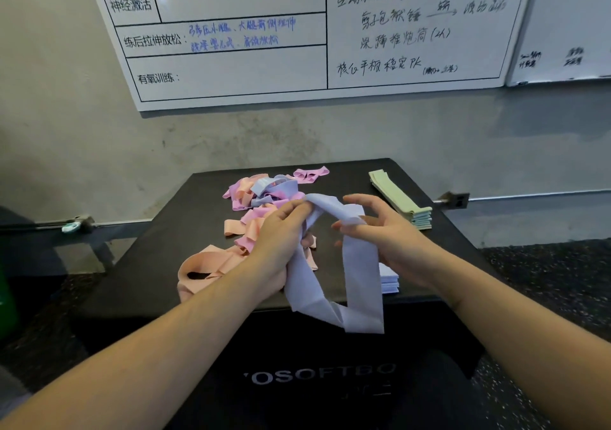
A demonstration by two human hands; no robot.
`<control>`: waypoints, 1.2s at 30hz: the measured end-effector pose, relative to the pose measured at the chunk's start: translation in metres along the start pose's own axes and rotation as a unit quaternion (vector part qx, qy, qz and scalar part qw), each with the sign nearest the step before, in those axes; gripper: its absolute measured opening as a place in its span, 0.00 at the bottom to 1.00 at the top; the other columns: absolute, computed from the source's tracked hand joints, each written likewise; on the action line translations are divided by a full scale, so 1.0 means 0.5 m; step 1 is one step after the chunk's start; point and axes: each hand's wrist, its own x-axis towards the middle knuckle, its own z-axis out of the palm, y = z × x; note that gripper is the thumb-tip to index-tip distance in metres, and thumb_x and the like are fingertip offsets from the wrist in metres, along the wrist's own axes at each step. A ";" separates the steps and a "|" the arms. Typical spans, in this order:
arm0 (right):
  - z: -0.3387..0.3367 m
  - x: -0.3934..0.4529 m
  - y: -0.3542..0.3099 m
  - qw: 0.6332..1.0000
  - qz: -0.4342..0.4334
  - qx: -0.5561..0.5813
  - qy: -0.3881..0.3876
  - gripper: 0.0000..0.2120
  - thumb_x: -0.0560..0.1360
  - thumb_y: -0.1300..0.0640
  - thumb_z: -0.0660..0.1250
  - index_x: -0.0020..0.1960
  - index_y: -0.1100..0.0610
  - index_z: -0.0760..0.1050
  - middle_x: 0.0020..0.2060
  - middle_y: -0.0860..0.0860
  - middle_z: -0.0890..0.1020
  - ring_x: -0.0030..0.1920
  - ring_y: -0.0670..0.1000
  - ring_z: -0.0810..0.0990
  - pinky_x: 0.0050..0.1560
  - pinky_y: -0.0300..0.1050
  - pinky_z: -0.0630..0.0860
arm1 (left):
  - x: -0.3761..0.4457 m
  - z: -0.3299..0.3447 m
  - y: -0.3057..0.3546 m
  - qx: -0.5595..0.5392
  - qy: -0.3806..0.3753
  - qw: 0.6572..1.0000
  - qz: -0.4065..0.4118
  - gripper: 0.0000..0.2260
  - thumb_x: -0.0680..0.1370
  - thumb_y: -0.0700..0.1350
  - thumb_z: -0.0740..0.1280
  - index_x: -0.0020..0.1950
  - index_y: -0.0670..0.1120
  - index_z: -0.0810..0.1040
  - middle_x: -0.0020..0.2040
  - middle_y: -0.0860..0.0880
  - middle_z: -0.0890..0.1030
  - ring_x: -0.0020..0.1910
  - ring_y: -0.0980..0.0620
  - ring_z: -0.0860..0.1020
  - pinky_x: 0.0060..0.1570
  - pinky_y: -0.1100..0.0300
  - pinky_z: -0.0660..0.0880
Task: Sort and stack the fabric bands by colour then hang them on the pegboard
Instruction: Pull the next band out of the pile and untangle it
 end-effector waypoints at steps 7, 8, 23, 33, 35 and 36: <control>-0.001 -0.044 -0.019 0.994 -0.025 0.087 0.053 0.10 0.83 0.56 0.63 0.60 0.57 0.79 0.44 0.55 0.87 0.44 0.52 0.86 0.54 0.52 0.78 | -0.034 -0.015 0.002 0.085 -0.062 0.994 -0.030 0.05 0.82 0.50 0.67 0.50 0.52 0.82 0.42 0.45 0.73 0.33 0.54 0.69 0.29 0.67 0.66; -0.003 -0.044 -0.021 0.992 -0.020 0.104 0.064 0.10 0.83 0.56 0.62 0.61 0.57 0.79 0.42 0.55 0.86 0.41 0.51 0.85 0.51 0.52 0.80 | -0.039 -0.017 0.002 0.085 -0.084 0.992 -0.029 0.04 0.82 0.49 0.67 0.51 0.52 0.82 0.42 0.45 0.73 0.31 0.55 0.70 0.28 0.68 0.66; -0.056 -0.073 -0.017 0.997 -0.002 -0.054 0.061 0.10 0.81 0.60 0.66 0.59 0.51 0.79 0.53 0.54 0.86 0.53 0.55 0.84 0.56 0.54 0.79 | -0.063 -0.026 0.012 0.023 -0.098 0.994 0.040 0.08 0.83 0.47 0.65 0.47 0.47 0.80 0.35 0.48 0.75 0.26 0.56 0.69 0.27 0.66 0.65; -0.071 -0.072 -0.035 0.967 -0.105 -0.184 0.143 0.24 0.81 0.69 0.54 0.45 0.49 0.84 0.46 0.42 0.83 0.45 0.36 0.79 0.43 0.27 0.72 | -0.062 -0.039 -0.011 0.113 -0.153 0.980 -0.053 0.11 0.82 0.50 0.66 0.53 0.43 0.83 0.44 0.47 0.83 0.49 0.48 0.78 0.54 0.53 0.71; -0.064 -0.071 -0.040 0.983 -0.086 -0.124 0.106 0.25 0.82 0.66 0.52 0.42 0.47 0.83 0.51 0.50 0.82 0.51 0.48 0.79 0.46 0.39 0.76 | -0.058 -0.037 -0.023 0.151 -0.161 0.973 -0.069 0.11 0.82 0.50 0.66 0.56 0.44 0.83 0.54 0.44 0.83 0.57 0.46 0.79 0.56 0.55 0.70; -0.060 -0.070 -0.044 0.990 -0.074 -0.087 0.088 0.23 0.82 0.62 0.53 0.43 0.47 0.83 0.55 0.54 0.80 0.54 0.54 0.79 0.47 0.43 0.77 | -0.057 -0.034 -0.028 0.164 -0.165 0.970 -0.070 0.11 0.82 0.50 0.66 0.56 0.45 0.83 0.57 0.43 0.82 0.59 0.47 0.78 0.55 0.56 0.69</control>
